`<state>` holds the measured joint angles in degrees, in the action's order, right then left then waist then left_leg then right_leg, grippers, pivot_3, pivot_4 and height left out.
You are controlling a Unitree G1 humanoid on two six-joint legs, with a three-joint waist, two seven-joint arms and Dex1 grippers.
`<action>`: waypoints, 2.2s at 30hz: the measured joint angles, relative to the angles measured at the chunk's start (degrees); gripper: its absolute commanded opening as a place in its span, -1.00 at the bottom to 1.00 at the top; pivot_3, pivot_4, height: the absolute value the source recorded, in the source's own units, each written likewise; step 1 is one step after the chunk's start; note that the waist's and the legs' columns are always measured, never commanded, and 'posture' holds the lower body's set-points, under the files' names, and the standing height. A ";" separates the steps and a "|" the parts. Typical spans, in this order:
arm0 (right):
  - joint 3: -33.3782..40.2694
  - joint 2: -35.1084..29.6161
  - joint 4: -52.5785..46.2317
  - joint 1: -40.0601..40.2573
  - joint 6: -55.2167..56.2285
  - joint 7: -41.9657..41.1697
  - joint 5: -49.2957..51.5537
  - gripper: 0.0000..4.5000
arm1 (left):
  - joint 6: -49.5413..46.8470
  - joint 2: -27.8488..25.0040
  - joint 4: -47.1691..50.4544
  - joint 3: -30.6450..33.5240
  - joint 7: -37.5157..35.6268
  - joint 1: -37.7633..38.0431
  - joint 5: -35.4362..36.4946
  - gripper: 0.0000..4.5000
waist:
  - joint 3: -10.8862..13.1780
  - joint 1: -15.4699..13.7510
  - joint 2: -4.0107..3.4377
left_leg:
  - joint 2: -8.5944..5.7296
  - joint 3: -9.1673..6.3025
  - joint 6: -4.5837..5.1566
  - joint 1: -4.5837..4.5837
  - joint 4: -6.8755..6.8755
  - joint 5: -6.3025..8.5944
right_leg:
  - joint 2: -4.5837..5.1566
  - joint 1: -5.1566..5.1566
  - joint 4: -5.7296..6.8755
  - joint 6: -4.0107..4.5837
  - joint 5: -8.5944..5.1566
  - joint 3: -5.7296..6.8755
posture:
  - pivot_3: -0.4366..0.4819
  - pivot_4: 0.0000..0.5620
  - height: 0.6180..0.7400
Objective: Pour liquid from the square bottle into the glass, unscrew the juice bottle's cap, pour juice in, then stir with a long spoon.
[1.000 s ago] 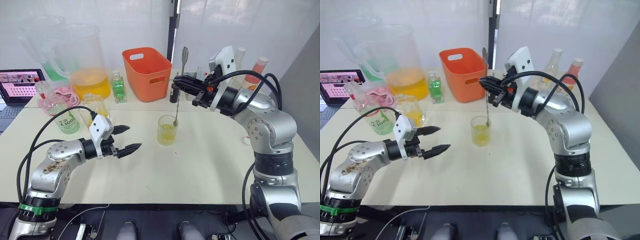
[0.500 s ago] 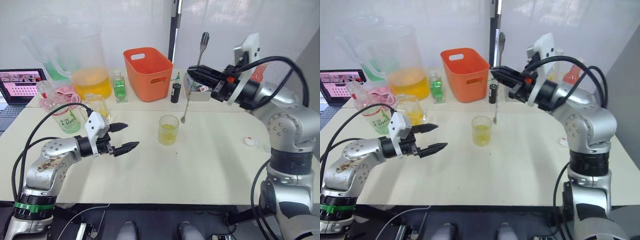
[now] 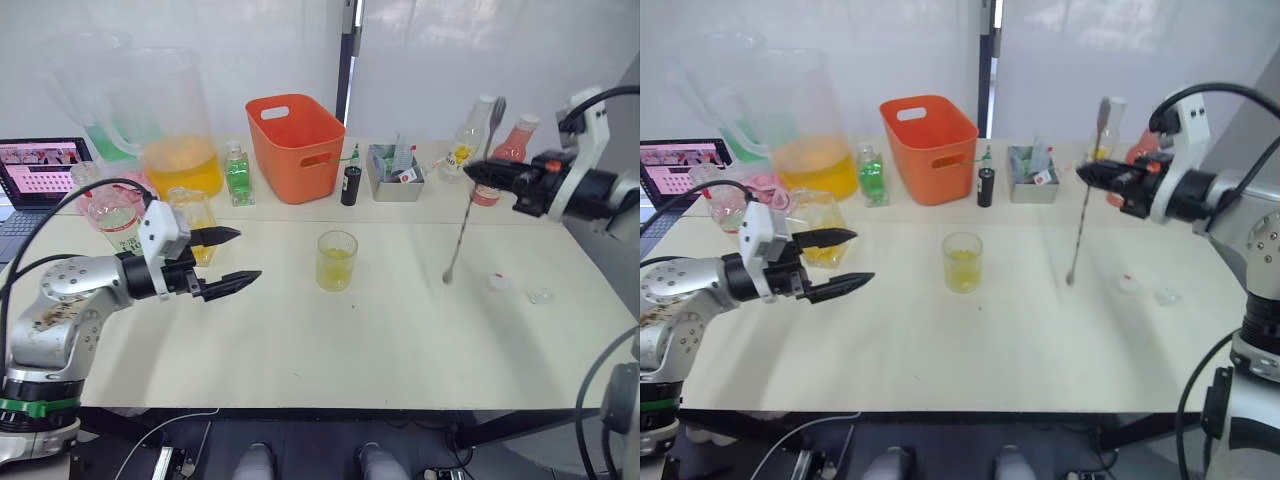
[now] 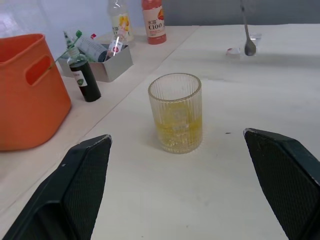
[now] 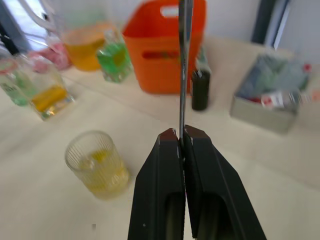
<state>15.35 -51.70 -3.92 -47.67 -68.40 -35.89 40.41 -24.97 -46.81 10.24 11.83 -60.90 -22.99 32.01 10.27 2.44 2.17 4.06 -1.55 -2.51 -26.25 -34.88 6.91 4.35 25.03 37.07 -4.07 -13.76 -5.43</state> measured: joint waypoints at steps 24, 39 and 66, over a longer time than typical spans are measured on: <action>-23.75 4.66 28.60 -13.25 -19.12 -1.23 -9.12 -1.00 | -0.79 1.00 8.83 1.40 0.93 10.69 1.83 0.99 | 0.01 0.20 -0.02 | 0.00 0.05 0.00 -0.04 -0.05 0.00 | -0.01 0.02 -0.01 -0.03 0.04 -0.06 | -0.05 -0.47 0.40; -30.28 14.00 53.16 -18.01 1.59 -8.51 -24.22 -0.23 | 0.72 1.29 13.58 3.66 4.47 18.82 1.84 1.00 | 0.01 0.10 -0.03 | 0.00 0.03 0.00 -0.03 -0.06 0.00 | -0.03 0.02 0.02 -0.04 0.06 -0.04 | -0.05 -0.47 0.40; 3.68 2.65 2.70 10.85 21.44 -23.44 -11.22 0.99 | 3.22 -4.04 -2.61 2.68 1.19 12.20 -3.05 1.00 | 0.03 -0.35 -0.08 | 0.00 0.02 -0.01 -0.01 -0.05 0.00 | -0.01 -0.04 0.02 -0.32 -0.11 -0.01 | -0.05 -0.47 0.40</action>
<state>19.02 -49.05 -1.23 -36.82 -46.96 -59.33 29.18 -21.76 -50.85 7.63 14.51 -59.71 -10.79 28.97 10.30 2.10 2.09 4.06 -1.52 -2.51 -26.26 -34.93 6.91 4.34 24.99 37.09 -4.39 -13.88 -5.44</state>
